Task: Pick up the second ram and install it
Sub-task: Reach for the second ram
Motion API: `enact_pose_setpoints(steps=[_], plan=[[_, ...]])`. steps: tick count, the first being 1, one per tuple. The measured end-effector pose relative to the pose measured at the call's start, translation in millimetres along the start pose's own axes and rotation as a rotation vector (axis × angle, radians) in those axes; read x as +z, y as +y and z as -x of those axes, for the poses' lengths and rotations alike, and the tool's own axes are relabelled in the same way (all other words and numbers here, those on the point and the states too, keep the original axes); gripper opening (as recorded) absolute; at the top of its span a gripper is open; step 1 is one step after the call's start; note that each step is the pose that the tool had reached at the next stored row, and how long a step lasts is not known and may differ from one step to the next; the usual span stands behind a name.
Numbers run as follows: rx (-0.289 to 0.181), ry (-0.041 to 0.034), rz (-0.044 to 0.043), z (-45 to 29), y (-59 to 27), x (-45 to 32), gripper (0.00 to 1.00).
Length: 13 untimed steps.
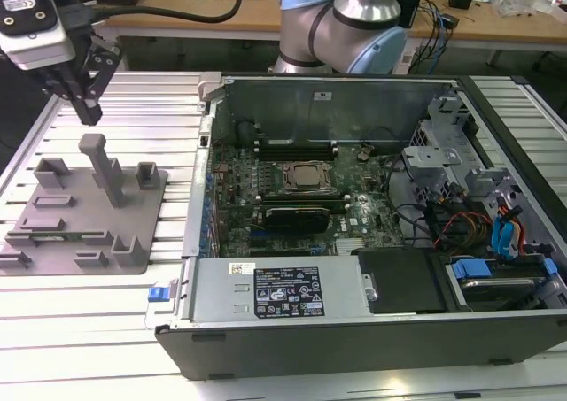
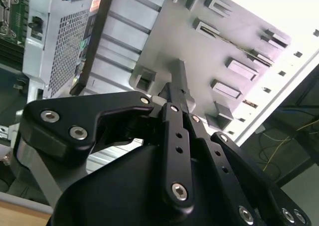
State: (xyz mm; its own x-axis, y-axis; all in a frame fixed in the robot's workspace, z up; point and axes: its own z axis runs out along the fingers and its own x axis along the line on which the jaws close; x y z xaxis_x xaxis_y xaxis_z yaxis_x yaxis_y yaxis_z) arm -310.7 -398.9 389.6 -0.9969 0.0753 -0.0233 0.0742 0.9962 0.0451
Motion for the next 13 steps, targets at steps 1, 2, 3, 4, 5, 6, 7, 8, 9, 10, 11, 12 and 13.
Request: enact_pose_setpoints(steps=[1,2,3,4,5,6,7,8,9,10,11,12,13], plan=[[0.0,0.0001,0.0,-3.3,-0.3,0.0,0.08],[0.0,0.0,0.0,-5.4,-0.4,0.0,0.08],[0.0,0.0,0.0,-7.4,-0.6,0.0,0.08],[0.0,0.0001,0.0,-10.4,-0.8,0.0,0.08],[0.0,0.0,0.0,-14.4,-1.1,-0.1,0.08],[0.0,0.0001,-0.0001,-18.6,-1.4,-0.1,0.08],[0.0,0.0001,-0.0001,-23.0,-1.7,-0.1,0.08],[0.0,0.0,-0.0001,-25.6,-1.9,0.0,0.08],[0.0,0.0,0.0,-28.0,-2.1,0.0,0.08],[0.0,0.0,0.0,-31.5,-2.4,0.0,0.08],[0.0,0.0001,-0.0001,-34.0,-2.6,0.0,0.08],[0.0,0.0,0.0,-35.7,-2.7,0.1,0.08],[0.0,0.0,0.0,-40.8,-3.1,0.1,0.08]])
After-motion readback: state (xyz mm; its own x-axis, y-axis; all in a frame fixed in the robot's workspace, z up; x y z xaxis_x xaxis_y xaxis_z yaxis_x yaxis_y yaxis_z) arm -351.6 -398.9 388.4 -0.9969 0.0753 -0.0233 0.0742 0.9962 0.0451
